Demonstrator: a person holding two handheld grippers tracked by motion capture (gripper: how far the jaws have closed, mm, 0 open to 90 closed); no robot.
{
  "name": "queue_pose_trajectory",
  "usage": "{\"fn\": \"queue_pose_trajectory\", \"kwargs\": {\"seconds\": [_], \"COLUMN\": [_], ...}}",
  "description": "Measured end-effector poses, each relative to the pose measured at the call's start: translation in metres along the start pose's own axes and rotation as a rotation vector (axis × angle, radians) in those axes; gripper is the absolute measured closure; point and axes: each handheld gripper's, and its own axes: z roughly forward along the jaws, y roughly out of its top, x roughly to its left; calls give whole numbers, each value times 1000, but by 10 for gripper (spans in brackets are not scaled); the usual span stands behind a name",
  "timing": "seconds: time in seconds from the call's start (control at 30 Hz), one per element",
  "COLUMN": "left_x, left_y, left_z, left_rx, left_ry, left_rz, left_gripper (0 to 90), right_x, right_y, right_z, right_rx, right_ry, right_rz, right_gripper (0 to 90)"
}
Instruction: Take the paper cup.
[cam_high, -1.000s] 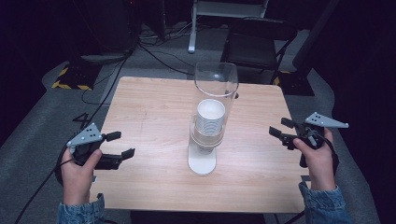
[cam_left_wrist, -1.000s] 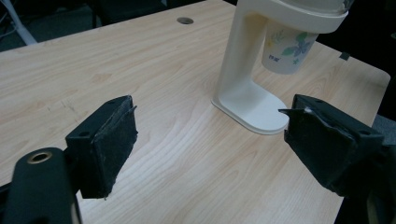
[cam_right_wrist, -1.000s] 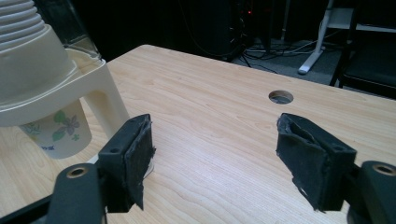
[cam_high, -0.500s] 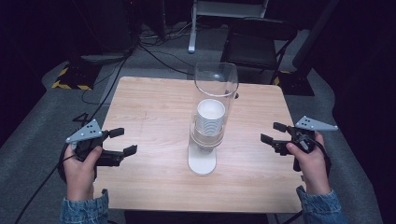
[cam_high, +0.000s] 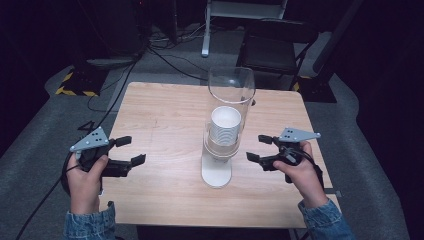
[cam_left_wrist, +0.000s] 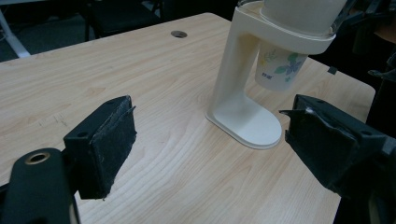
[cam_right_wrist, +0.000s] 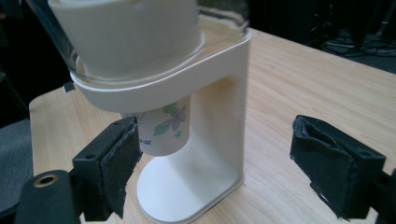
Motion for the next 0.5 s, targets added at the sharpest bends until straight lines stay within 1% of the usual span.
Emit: {"fn": "queue_pose_trajectory", "kwargs": {"seconds": [0.03, 0.13, 0.23, 0.33, 0.43, 0.5], "left_x": [0, 0, 1, 1, 0, -1], "left_y": [0, 1, 0, 0, -1, -1], "left_z": [1, 1, -1, -2, -2, -3], "left_rx": [5, 8, 9, 9, 17, 18], "left_ry": [-4, -5, 1, 6, 7, 8], "left_rz": [6, 4, 5, 0, 0, 2], "left_gripper": [159, 159, 159, 159, 159, 159], "right_x": [3, 9, 14, 19, 24, 27], "right_y": [0, 1, 0, -2, -5, -6], "right_z": [4, 14, 24, 34, 43, 49], "right_rx": [7, 19, 36, 42, 33, 34], "right_ry": [4, 20, 35, 40, 40, 47], "right_rz": [-5, -19, -34, -35, -17, -19], "right_gripper": [163, 163, 160, 161, 166, 166]}}
